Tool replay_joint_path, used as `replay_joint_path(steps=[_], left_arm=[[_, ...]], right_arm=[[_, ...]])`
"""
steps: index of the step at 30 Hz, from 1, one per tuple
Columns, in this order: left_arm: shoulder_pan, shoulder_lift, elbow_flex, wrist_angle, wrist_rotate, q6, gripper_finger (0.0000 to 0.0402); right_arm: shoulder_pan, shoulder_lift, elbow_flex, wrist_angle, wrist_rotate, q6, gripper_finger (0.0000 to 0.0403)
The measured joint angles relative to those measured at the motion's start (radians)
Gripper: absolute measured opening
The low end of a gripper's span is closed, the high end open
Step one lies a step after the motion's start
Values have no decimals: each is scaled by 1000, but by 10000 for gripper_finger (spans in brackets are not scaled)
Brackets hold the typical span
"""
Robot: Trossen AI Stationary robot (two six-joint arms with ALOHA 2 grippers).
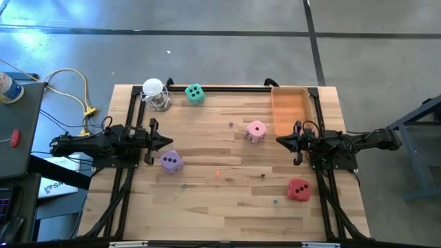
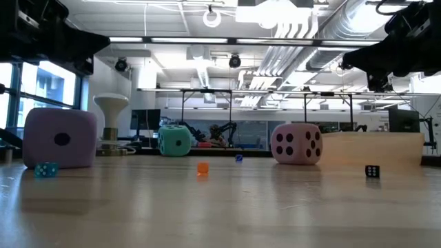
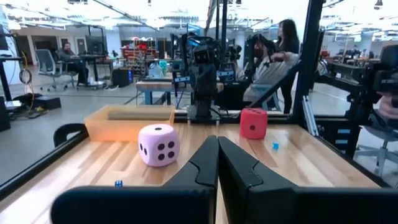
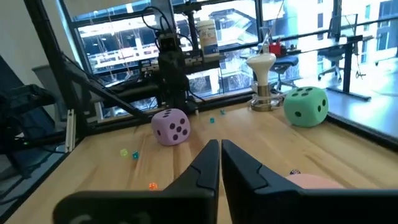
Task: Pick & Place Dice
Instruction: Put the pink large die into the orange bin
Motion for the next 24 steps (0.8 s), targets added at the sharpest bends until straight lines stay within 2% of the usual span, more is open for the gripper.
replay_joint_path(steps=[4,10,14,19,24], left_arm=[[0,0,0,18,0,0,0],[0,0,0,34,0,24,0],[0,0,0,32,0,8,0],[0,0,0,32,0,38,0],[0,0,0,39,0,94,0]], right_arm=[[0,19,0,8,7,51,79],[0,80,16,21,11,75,215],[0,135,35,33,86,76,292],[0,190,65,46,112,74,355],[0,219,69,61,119,73,389]])
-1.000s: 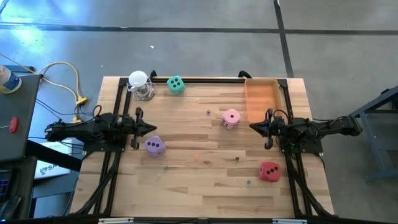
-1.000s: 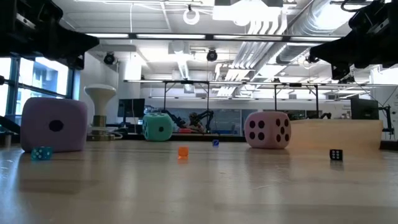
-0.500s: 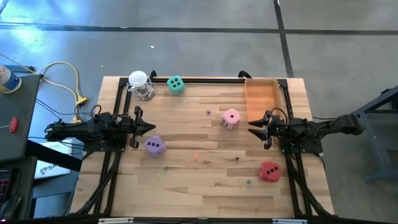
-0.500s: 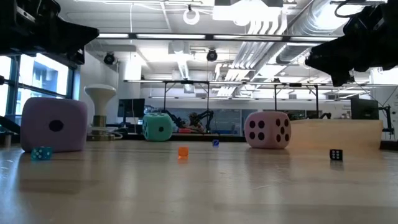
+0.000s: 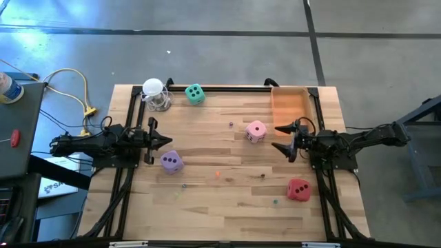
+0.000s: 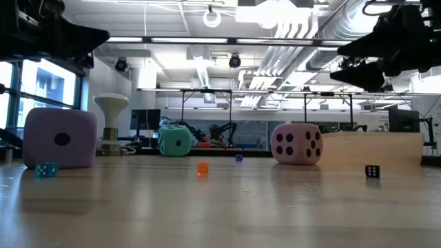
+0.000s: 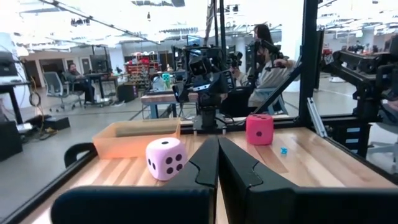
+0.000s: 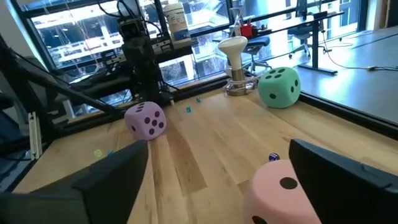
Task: Pick & Place Dice
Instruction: Put the pink large die into the orange bin
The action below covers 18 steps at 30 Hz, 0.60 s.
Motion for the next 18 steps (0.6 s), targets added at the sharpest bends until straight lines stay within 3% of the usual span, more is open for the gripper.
replay_joint_path(steps=[13,18], left_arm=[[0,0,0,0,0,4,0],[0,0,0,0,0,17,0]], right_arm=[[0,0,1,7,8,0,398],[0,0,2,7,-34,-8,398]])
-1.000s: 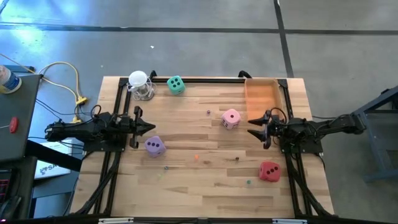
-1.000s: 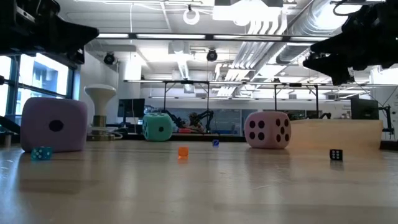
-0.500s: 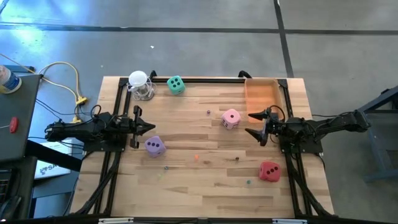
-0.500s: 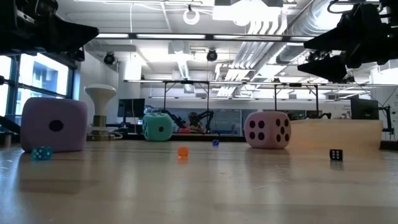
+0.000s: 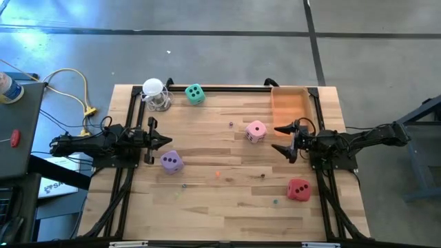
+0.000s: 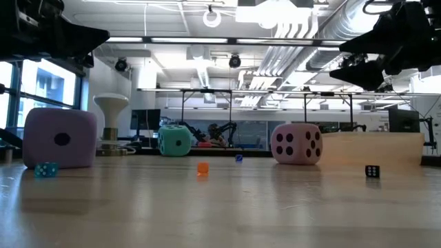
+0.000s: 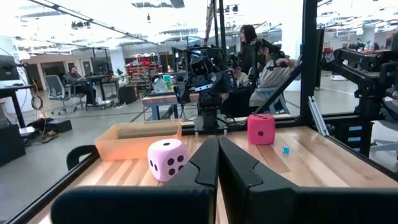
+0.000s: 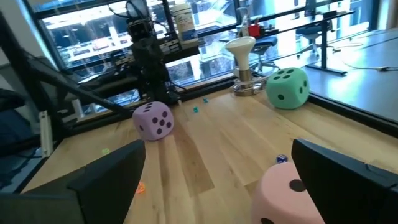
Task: Pick & Place Dice
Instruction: Put the pink large die into the orange bin
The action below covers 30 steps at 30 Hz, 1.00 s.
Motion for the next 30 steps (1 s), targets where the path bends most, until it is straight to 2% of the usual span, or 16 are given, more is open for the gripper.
replay_joint_path(steps=[11,14,17,23,30], left_arm=[[0,0,0,8,-3,55,0],[0,0,0,8,-48,55,0],[0,0,0,9,-90,54,0],[0,0,0,22,-103,3,0],[0,0,0,41,-102,-5,0]], right_arm=[[0,24,1,-2,28,16,398],[0,48,1,-1,89,66,398],[-1,91,1,4,168,137,398],[0,166,4,119,174,81,398],[0,333,118,66,235,65,398]])
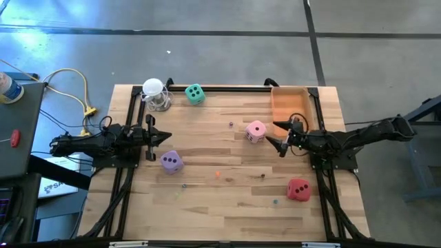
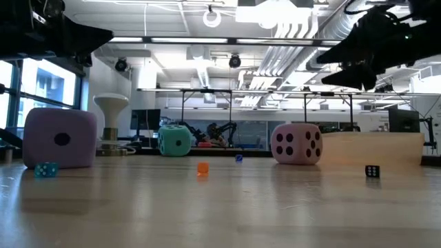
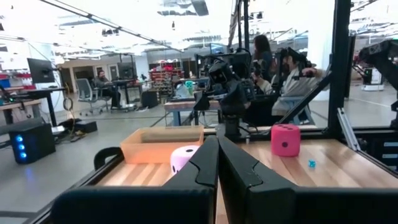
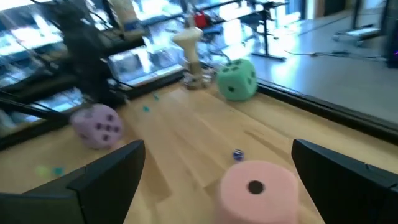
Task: Pick & Place Dice
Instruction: Put the pink large die into the orange bin
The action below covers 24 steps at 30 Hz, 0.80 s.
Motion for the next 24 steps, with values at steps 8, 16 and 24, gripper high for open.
replay_joint_path(steps=[8,16,24], left_arm=[[0,0,0,4,0,0,0],[0,0,0,9,0,0,0],[0,0,0,21,0,-3,0]], right_arm=[[-1,202,74,78,154,-60,398],[-30,373,80,249,137,-10,398],[-132,508,287,-66,39,101,384]])
